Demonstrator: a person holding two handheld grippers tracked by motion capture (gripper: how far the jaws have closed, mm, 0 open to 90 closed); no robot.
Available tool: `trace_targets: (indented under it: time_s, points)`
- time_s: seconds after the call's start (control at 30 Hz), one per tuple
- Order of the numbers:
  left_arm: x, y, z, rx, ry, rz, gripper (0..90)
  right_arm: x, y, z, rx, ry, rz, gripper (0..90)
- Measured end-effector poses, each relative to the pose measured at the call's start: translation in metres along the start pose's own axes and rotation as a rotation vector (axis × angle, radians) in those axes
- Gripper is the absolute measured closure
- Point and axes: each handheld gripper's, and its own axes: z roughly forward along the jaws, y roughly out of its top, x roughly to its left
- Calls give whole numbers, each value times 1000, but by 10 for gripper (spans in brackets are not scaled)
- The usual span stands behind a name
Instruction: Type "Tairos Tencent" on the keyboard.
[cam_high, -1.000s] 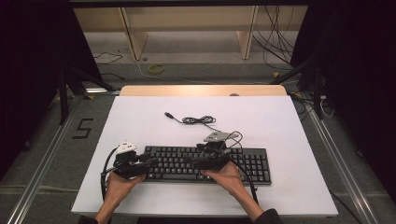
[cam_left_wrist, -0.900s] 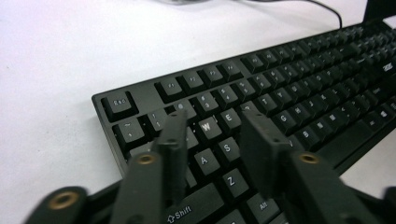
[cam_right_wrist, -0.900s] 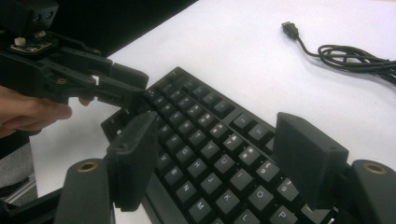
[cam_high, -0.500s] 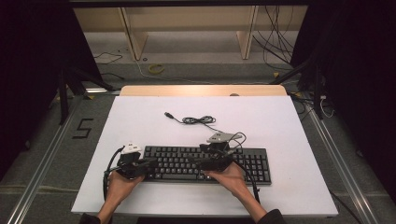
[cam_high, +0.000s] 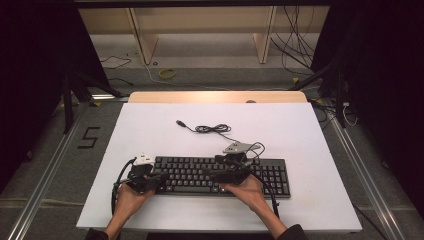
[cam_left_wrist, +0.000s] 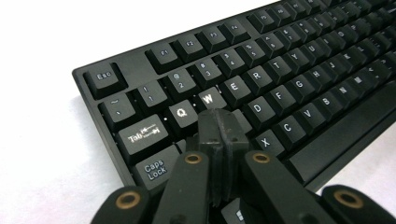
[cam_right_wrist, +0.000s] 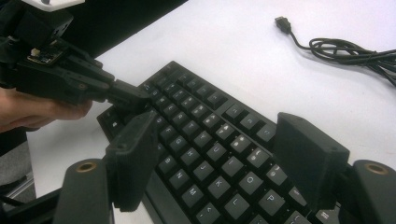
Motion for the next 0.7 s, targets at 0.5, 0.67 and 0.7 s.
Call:
trace_targets:
  time_s: [0.5, 0.67, 0.7]
  points:
    - [-5, 5, -9, -59, -29, 0, 828, -1, 0, 1, -2, -3, -1, 320]
    - [-6, 5, -11, -76, -58, -4, 706, -1, 0, 1, -3, -6, 1, 321]
    - [-7, 5, -11, -82, -64, -4, 684, -2, 0, 1, -4, -7, 0, 321]
